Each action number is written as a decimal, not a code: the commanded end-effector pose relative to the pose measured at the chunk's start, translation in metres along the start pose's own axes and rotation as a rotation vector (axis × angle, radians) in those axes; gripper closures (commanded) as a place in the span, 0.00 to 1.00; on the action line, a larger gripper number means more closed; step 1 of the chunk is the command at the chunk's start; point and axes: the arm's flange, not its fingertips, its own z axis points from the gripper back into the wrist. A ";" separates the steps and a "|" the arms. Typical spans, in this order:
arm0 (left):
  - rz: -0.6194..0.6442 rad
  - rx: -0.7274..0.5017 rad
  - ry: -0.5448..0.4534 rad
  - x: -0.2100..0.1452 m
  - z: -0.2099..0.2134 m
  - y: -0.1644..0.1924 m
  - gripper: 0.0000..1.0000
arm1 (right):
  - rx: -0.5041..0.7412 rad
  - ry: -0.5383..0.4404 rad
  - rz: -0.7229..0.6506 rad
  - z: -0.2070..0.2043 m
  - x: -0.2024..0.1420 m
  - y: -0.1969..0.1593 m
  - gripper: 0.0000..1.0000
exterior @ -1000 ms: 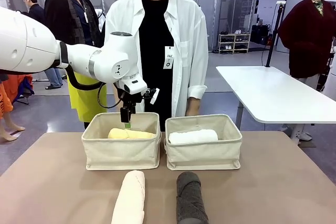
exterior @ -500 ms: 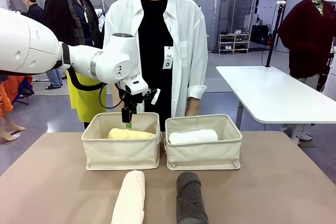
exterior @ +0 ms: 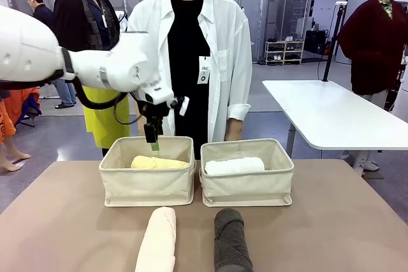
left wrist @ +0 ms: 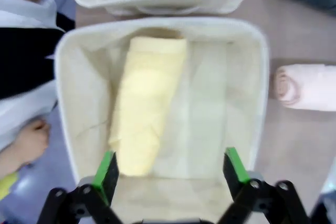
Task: Divide the towels into two baskets.
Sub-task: Pick up one hotel-folded towel from the bottom of the table and place it in the Fabric basket indicated by the person.
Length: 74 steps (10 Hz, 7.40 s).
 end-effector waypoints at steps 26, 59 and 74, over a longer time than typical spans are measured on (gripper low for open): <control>1.031 -0.491 -1.010 -0.469 -0.035 -0.250 0.00 | 0.004 0.003 0.020 0.001 -0.002 0.002 0.00; 1.519 -0.250 -0.293 -0.050 -0.158 -0.290 0.00 | 0.004 0.003 0.020 0.001 -0.002 0.002 0.00; 1.051 -0.226 -0.315 -0.087 -0.012 -0.271 0.69 | 0.004 0.003 0.020 0.001 -0.002 0.002 0.00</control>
